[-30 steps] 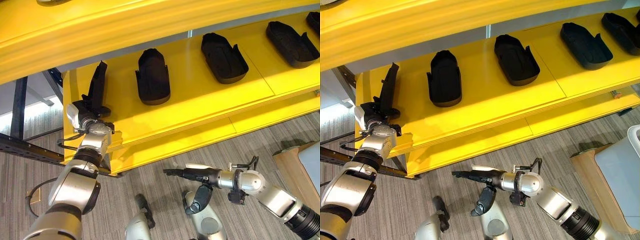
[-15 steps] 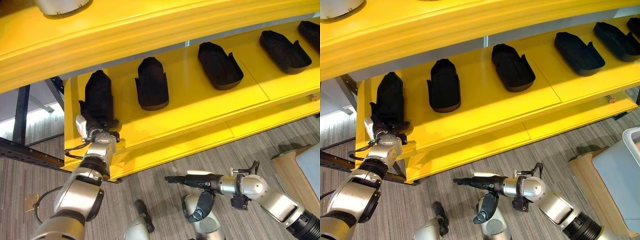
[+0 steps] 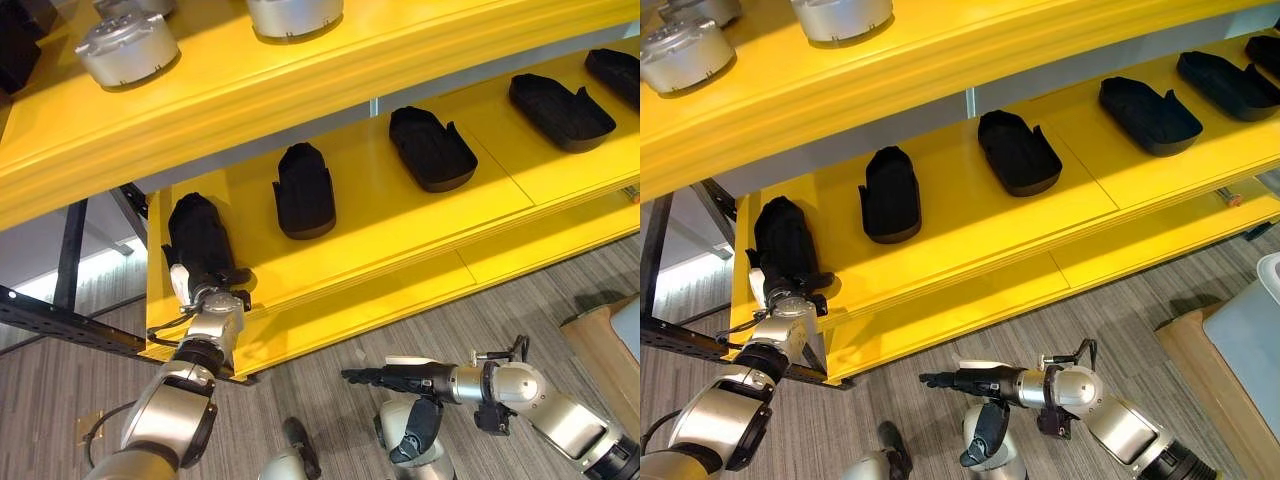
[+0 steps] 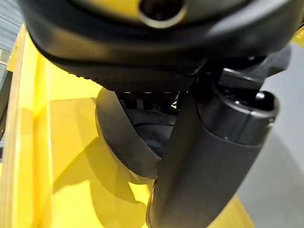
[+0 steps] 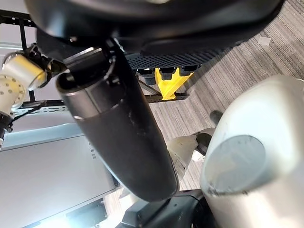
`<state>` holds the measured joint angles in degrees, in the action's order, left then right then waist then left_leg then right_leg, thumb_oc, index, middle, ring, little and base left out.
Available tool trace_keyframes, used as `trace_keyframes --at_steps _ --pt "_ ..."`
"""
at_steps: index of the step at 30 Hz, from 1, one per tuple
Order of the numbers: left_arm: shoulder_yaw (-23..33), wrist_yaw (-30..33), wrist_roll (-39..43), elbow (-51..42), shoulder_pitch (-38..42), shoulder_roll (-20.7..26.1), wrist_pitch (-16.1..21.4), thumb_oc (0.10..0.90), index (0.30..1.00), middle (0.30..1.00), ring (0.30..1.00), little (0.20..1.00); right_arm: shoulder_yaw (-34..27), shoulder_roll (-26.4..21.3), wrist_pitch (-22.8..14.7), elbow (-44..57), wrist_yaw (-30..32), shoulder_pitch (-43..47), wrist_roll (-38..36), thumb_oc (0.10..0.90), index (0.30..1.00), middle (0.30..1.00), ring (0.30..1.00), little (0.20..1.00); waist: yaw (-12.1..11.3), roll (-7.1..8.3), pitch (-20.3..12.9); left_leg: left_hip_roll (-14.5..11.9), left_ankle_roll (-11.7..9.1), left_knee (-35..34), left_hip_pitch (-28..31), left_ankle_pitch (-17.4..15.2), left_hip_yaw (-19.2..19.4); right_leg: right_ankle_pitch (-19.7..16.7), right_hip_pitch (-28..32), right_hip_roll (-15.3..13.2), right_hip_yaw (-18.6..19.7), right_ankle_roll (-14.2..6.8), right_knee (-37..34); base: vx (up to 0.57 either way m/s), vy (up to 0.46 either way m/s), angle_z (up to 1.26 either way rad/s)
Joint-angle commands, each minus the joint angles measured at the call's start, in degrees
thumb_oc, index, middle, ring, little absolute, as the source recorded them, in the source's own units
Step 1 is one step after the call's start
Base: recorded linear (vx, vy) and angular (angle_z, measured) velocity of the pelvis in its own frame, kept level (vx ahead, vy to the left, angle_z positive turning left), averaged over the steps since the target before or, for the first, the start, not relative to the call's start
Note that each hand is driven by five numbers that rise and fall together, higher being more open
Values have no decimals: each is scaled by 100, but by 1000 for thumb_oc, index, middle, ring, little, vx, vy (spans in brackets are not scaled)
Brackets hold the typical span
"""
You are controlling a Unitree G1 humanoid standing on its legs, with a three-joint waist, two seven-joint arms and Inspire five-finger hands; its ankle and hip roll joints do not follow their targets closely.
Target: Move parts from the plastic box to the shelf.
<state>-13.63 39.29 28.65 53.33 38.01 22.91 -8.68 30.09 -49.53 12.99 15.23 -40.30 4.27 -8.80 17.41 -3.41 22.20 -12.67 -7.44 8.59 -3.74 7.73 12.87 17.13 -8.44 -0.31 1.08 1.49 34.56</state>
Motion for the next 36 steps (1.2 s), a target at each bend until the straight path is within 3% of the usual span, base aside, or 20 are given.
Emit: trace_keyframes --at_steps 1,12,19,27,36 --pt "333 91 85 -115 -331 -215 215 900 1000 1000 1000 1000 -390 179 -300 788 -237 -47 23 900 1000 1000 1000 1000 106 241 -156 25 -53 181 -181 -115 -185 -333 215 -182 -459 -205 -838 84 44 0" --pt "459 485 -946 -465 -664 -222 388 900 1000 1000 1000 1000 -717 -68 -274 894 -648 -555 162 900 1000 1000 1000 1000 244 74 -320 130 -45 37 119 -47 -126 -326 406 -252 -447 -212 -846 98 53 0" --pt "350 664 -2327 -579 -705 196 91 900 1000 1000 1000 1000 -1223 -400 -379 918 -1136 -1111 238 900 1000 1000 1000 1000 446 -84 -485 235 -61 -35 336 -33 -28 -264 539 -314 -352 -234 -826 143 83 -6" --pt "414 530 -2299 -445 -901 357 214 900 1000 1000 1000 1000 -1710 -610 -445 892 -1390 -1553 365 900 1000 1000 1000 1000 578 -219 -534 342 -56 -34 458 -85 30 -229 596 -381 -235 -287 -825 104 68 -4" --pt "369 574 -2342 -300 -932 135 453 900 1000 1000 1000 1000 -2116 -677 -300 1027 -1483 -1748 415 900 1000 1000 1000 1000 692 -263 -456 511 -11 48 390 -282 122 -286 412 -505 -95 -379 -827 43 69 -7"
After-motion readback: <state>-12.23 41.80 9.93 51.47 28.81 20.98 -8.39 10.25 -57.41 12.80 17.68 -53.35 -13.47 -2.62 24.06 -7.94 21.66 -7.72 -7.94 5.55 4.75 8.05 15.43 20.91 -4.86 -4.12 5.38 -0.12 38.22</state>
